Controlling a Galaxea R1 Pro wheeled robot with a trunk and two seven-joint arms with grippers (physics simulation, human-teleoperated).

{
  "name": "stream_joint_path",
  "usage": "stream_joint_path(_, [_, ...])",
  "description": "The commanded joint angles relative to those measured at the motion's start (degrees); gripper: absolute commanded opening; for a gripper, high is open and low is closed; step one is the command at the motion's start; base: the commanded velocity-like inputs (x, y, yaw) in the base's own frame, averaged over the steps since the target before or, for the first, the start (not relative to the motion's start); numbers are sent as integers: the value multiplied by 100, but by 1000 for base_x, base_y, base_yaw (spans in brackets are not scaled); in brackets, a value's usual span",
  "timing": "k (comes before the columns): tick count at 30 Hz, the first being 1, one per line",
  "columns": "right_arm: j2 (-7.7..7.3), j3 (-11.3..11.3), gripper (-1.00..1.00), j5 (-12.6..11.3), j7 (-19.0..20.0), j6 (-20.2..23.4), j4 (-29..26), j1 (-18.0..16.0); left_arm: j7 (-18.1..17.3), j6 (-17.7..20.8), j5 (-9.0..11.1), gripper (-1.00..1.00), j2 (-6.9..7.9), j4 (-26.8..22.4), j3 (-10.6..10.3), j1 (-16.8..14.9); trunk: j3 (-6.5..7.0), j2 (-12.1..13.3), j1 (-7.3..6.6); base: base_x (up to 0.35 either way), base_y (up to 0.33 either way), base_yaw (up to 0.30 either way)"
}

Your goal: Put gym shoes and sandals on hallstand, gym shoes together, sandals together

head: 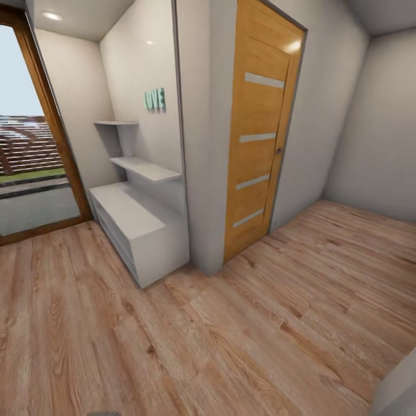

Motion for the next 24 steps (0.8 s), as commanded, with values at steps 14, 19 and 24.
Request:
stream_joint_path(14, [15, 0, 100, -1, -2, -23, 3, -3, 2, -18, 6, 100, -1, 5, 6, -3, -5, -2, 3, 339, 0, 0])
stream_joint_path(19, [16, -1, 100, -1, -2, -26, 3, -3, 2, -18, 6, 100, -1, 4, 6, -3, -5, -2, 3, 340, 0, 0])
stream_joint_path(24, [17, -2, 100, -1, -2, -26, 3, -3, 2, -18, 6, 100, -1, 4, 0, -3, -5, -2, 3, 340, 0, 0])
